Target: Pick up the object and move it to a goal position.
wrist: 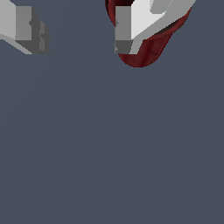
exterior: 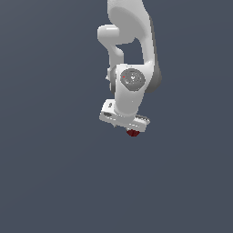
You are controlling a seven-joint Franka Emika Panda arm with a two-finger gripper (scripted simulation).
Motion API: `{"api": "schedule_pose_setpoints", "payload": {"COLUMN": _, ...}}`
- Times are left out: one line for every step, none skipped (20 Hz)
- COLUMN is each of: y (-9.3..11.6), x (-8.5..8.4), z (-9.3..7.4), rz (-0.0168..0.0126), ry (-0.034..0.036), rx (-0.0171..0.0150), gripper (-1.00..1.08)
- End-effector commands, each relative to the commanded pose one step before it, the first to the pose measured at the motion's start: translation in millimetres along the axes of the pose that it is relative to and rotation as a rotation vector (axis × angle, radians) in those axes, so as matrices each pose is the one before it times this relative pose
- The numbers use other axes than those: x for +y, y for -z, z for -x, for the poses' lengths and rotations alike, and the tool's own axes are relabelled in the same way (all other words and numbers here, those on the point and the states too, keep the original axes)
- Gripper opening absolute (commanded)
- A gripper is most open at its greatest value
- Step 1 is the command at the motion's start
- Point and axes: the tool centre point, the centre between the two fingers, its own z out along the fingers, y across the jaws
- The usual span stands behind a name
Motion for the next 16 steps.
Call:
{"api": "schedule_pose_setpoints", "payload": {"y": -2.32, "x": -4.46, "z": 1.60, "rz": 0.01692, "ry": -0.04943, "rx": -0.00657, "gripper": 0.28}}
{"api": "schedule_pose_setpoints", "payload": {"y": -0.88, "x": -1.73, "z": 0.72, "rz": 0.00681, "ry": -0.01932, "rx": -0.00219, "gripper": 0.28}}
{"api": "schedule_pose_setpoints", "payload": {"y": -0.85, "x": -1.72, "z": 0.76, "rz": 0.00691, "ry": -0.01932, "rx": -0.00197, "gripper": 0.28}}
{"api": "schedule_pose_setpoints", "payload": {"y": -0.83, "x": -1.69, "z": 0.79, "rz": 0.00700, "ry": -0.01935, "rx": -0.00175, "gripper": 0.28}}
{"api": "schedule_pose_setpoints", "payload": {"y": -0.81, "x": -1.68, "z": 0.82, "rz": 0.00708, "ry": -0.01936, "rx": -0.00152, "gripper": 0.28}}
{"api": "schedule_pose_setpoints", "payload": {"y": -0.79, "x": -1.65, "z": 0.86, "rz": 0.00716, "ry": -0.01938, "rx": -0.00129, "gripper": 0.28}}
{"api": "schedule_pose_setpoints", "payload": {"y": -0.77, "x": -1.63, "z": 0.89, "rz": 0.00723, "ry": -0.01941, "rx": -0.00105, "gripper": 0.28}}
{"api": "schedule_pose_setpoints", "payload": {"y": -0.74, "x": -1.61, "z": 0.92, "rz": 0.00729, "ry": -0.01941, "rx": -0.00081, "gripper": 0.28}}
{"api": "schedule_pose_setpoints", "payload": {"y": -0.72, "x": -1.58, "z": 0.95, "rz": 0.00735, "ry": -0.01945, "rx": -0.00057, "gripper": 0.28}}
{"api": "schedule_pose_setpoints", "payload": {"y": -0.70, "x": -1.56, "z": 0.98, "rz": 0.00739, "ry": -0.01947, "rx": -0.00033, "gripper": 0.28}}
{"api": "schedule_pose_setpoints", "payload": {"y": -0.68, "x": -1.54, "z": 1.01, "rz": 0.00743, "ry": -0.01949, "rx": -0.00009, "gripper": 0.28}}
{"api": "schedule_pose_setpoints", "payload": {"y": -0.65, "x": -1.51, "z": 1.04, "rz": 0.00746, "ry": -0.01951, "rx": 0.00016, "gripper": 0.28}}
{"api": "schedule_pose_setpoints", "payload": {"y": -0.63, "x": -1.48, "z": 1.07, "rz": 0.00748, "ry": -0.01953, "rx": 0.00041, "gripper": 0.28}}
{"api": "schedule_pose_setpoints", "payload": {"y": -0.61, "x": -1.45, "z": 1.10, "rz": 0.00750, "ry": -0.01956, "rx": 0.00065, "gripper": 0.28}}
{"api": "schedule_pose_setpoints", "payload": {"y": -0.58, "x": -1.43, "z": 1.13, "rz": 0.00750, "ry": -0.01957, "rx": 0.00090, "gripper": 0.28}}
{"api": "schedule_pose_setpoints", "payload": {"y": -0.56, "x": -1.40, "z": 1.16, "rz": 0.00750, "ry": -0.01961, "rx": 0.00116, "gripper": 0.28}}
